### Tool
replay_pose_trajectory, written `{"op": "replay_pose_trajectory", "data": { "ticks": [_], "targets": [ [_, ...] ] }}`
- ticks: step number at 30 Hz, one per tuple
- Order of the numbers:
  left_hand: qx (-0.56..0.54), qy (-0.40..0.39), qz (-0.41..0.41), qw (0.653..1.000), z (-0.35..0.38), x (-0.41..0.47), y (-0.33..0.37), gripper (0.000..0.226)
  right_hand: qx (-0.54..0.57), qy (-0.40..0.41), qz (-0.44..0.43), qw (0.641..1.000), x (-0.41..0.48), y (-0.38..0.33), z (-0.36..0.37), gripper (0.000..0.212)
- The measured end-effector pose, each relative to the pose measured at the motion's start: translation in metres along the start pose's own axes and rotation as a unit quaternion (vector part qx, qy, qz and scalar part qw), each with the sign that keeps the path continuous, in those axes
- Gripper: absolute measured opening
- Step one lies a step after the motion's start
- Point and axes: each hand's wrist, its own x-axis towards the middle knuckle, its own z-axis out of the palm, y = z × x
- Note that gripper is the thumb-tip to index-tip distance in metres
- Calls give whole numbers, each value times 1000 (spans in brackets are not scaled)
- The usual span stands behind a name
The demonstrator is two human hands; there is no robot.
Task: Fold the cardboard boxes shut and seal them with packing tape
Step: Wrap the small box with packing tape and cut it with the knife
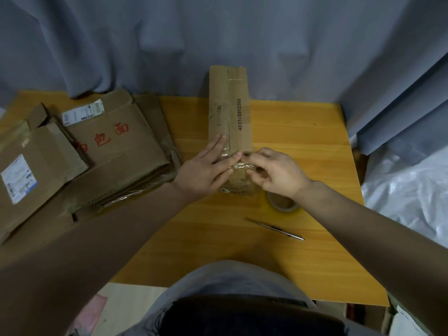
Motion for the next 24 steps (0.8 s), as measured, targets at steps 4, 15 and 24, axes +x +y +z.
{"op": "replay_pose_trajectory", "data": {
  "ticks": [4,15,24],
  "targets": [
    [-11,17,-17,1000,5,3,11,43,-2,34,4,999,-1,-9,7,43],
    [-109,45,-36,992,5,-3,-2,46,85,78,9,993,-6,0,15,32],
    [-23,-36,48,998,0,-13,-16,46,55,47,51,996,-14,-4,16,44]
  ]
}}
